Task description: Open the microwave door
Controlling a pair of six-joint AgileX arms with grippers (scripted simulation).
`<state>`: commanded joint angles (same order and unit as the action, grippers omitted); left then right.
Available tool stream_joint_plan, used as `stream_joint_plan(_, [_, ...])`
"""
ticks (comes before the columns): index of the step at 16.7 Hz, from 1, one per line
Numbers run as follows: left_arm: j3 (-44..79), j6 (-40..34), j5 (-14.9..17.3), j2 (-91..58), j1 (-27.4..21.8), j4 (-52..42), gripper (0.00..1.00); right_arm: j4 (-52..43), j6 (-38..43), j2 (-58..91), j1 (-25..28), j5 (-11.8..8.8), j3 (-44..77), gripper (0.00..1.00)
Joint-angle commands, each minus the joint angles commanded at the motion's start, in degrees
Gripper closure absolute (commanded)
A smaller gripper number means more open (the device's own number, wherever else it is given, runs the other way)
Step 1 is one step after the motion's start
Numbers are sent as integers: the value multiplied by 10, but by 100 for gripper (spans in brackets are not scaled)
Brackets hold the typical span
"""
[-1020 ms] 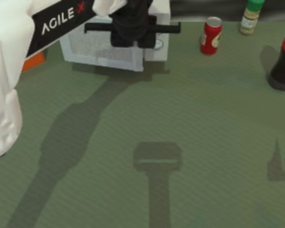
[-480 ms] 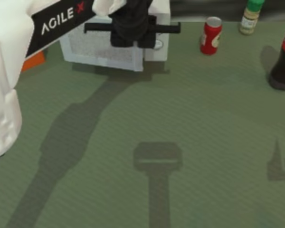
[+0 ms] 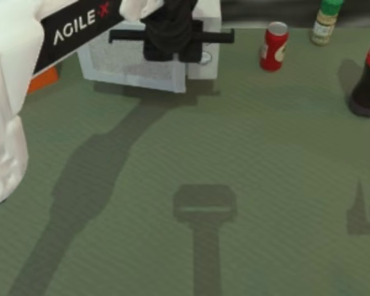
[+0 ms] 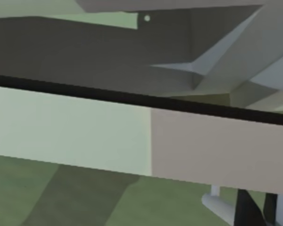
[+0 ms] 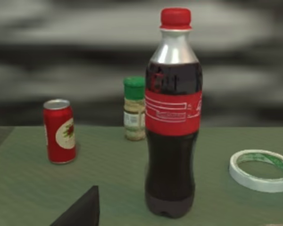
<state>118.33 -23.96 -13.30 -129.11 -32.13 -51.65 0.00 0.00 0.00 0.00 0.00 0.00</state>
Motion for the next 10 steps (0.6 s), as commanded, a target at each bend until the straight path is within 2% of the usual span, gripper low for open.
stream_joint_plan(10, [-33, 19, 9, 22, 1, 19, 100, 0, 0, 0, 0, 0, 0, 0])
